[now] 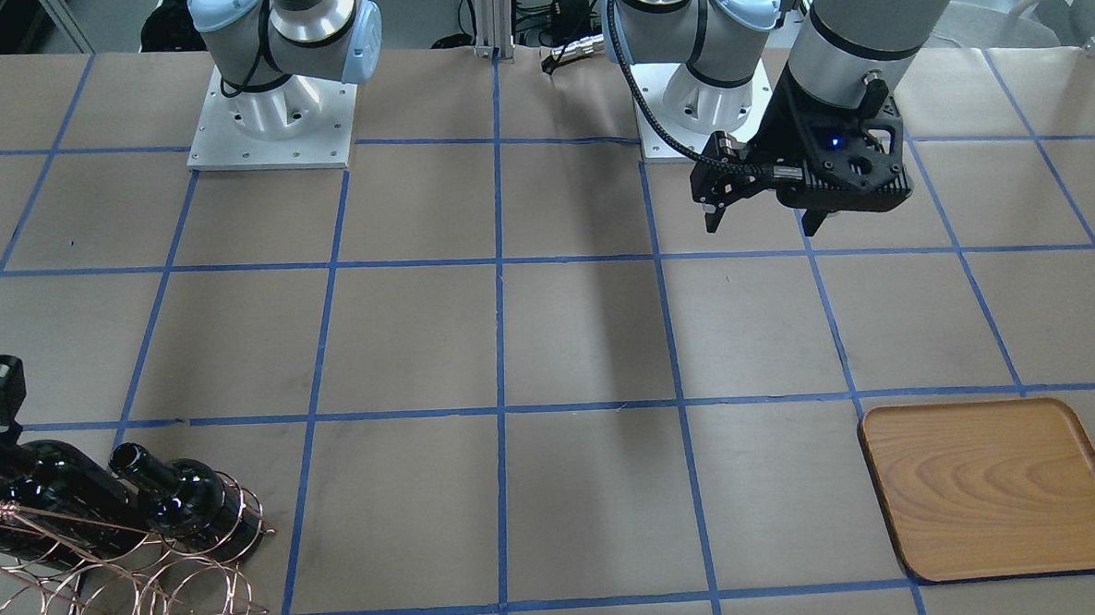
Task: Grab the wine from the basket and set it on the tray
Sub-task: 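Lift the dark bottle out of the rack with the right gripper, then carry the bottle toward the tray and stand it upright on the table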
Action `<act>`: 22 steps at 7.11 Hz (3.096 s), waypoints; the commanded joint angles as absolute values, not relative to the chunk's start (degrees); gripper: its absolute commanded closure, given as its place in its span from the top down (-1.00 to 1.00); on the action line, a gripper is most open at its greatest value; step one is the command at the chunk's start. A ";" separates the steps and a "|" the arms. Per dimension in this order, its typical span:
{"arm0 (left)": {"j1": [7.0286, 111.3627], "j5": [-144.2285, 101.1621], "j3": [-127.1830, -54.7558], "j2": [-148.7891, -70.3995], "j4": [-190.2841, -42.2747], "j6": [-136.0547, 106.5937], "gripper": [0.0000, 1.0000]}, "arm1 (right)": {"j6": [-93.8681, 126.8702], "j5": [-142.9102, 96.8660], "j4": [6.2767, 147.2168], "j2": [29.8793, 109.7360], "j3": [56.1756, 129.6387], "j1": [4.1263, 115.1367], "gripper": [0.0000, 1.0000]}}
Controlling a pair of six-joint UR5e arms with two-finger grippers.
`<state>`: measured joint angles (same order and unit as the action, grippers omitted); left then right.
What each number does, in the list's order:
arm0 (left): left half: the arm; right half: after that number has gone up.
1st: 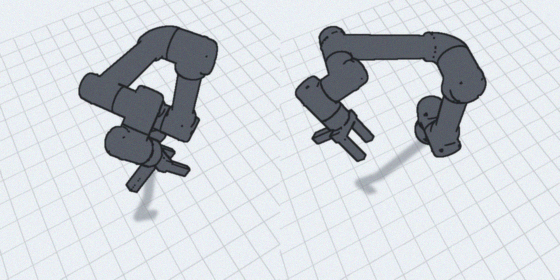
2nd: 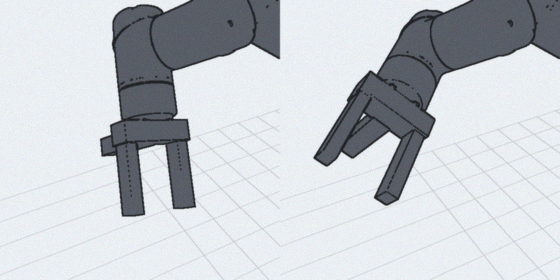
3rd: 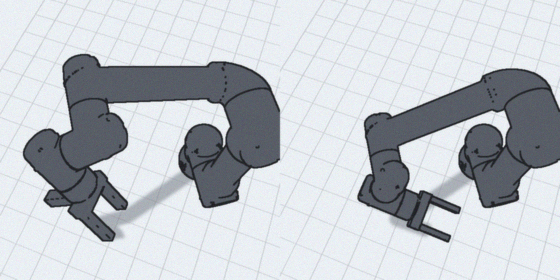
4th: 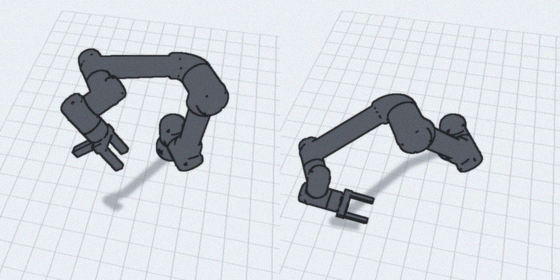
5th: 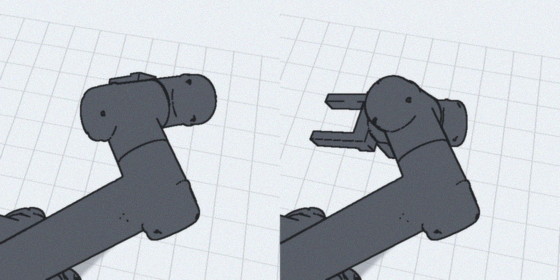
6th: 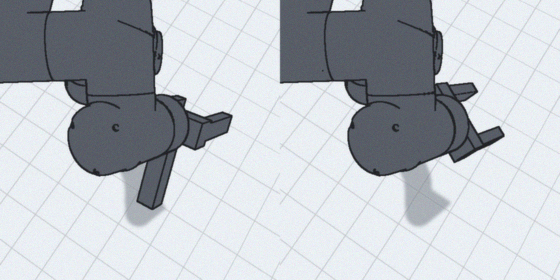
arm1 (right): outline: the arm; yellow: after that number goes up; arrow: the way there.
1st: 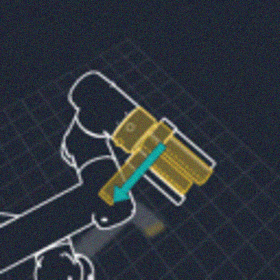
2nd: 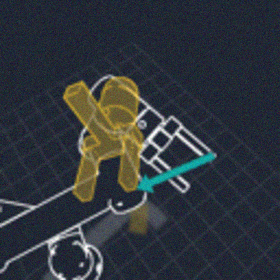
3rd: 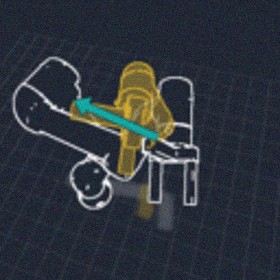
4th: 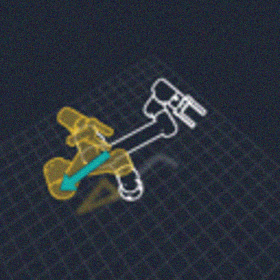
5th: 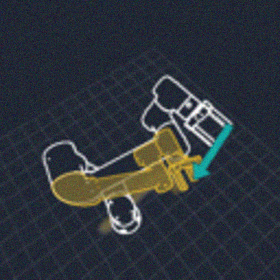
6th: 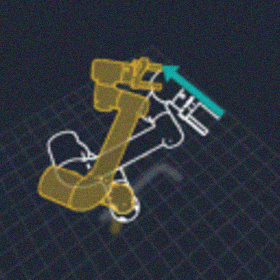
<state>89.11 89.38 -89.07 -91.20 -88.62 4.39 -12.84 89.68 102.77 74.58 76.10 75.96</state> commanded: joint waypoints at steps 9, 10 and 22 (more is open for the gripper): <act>86.94 89.21 -88.86 -91.05 -88.68 6.14 1.00 | 20.15 89.03 94.71 80.09 81.04 100.33 -0.34; 85.18 89.12 -88.86 -90.97 -88.68 9.46 1.00 | 25.17 88.95 98.14 78.24 81.04 104.20 -0.34; 76.99 88.77 -88.50 -91.32 -87.54 15.56 1.00 | 52.46 88.95 102.74 69.70 78.40 123.74 -0.38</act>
